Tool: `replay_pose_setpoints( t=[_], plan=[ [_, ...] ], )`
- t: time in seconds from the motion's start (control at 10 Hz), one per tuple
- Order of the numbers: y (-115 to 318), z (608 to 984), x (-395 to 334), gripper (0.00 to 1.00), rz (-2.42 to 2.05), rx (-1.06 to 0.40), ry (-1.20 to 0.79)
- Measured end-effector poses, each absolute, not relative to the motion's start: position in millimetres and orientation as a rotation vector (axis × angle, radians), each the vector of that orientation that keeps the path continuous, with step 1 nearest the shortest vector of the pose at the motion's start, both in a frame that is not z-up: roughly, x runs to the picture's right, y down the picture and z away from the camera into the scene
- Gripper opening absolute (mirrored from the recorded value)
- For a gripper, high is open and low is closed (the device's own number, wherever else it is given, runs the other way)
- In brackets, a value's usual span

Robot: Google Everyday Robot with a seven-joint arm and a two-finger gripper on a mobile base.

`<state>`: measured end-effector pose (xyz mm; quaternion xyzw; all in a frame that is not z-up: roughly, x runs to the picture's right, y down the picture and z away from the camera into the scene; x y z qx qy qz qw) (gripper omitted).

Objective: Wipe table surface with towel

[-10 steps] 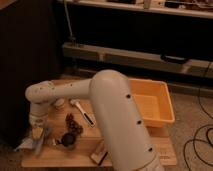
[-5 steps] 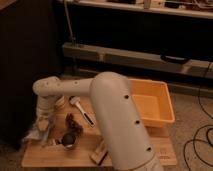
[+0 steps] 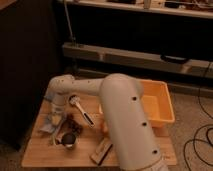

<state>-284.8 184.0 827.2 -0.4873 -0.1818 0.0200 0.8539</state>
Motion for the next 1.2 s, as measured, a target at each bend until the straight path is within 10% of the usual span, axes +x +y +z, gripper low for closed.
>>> replay_pose_setpoints(
  t=[0.6,1.2],
  plan=[
    [212.1,747.8,-280.3,0.00,-0.024,-1.021,-0.396],
    [213.4,784.4,-367.7,0.00,-0.163,-1.034,-0.452]
  ],
)
